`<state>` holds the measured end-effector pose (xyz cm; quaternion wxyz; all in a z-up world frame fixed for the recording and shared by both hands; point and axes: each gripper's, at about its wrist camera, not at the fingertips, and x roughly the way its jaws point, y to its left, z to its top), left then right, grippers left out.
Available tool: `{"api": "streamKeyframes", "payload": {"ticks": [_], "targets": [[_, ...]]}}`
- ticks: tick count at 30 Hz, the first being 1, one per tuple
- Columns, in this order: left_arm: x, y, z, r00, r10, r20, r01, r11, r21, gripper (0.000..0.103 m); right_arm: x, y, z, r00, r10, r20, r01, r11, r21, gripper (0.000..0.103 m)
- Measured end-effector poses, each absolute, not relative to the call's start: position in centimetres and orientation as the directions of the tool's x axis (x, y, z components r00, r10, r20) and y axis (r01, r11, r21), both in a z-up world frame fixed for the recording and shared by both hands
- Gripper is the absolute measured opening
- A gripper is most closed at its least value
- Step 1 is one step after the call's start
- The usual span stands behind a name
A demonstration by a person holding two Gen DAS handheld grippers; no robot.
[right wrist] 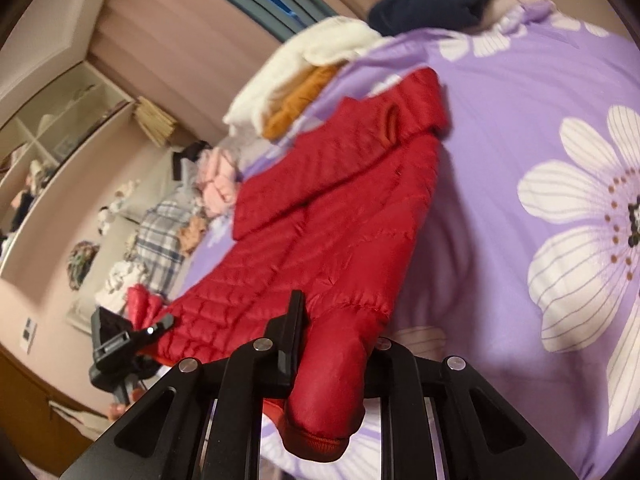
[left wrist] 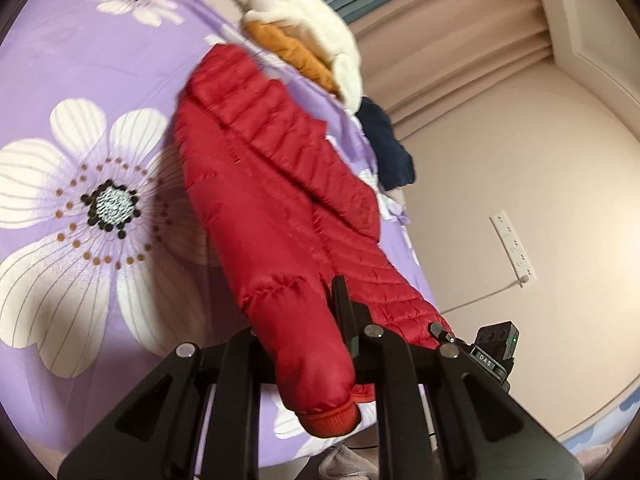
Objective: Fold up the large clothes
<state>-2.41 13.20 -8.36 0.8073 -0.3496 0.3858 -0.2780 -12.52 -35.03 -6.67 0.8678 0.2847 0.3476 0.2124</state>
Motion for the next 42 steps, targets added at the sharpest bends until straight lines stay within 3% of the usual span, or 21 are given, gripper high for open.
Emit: {"api": "streamKeyframes", "payload": {"ticks": [31, 42], "targets": [[-12.6, 14.5, 1.7, 0.569, -0.799, -0.193, 0.498, 0.522, -0.692, 0.014, -20.3, -35.6, 3.1, 0.710, 0.686, -0.159, -0.534, 0.672, 0.513, 0.018], [-9.1, 14.8, 1.1, 0.589, -0.787, -0.185, 0.466, 0.518, -0.717, 0.014, -17.6, -36.3, 2.4, 0.723, 0.675, -0.151, -0.511, 0.669, 0.540, 0.018]]}}
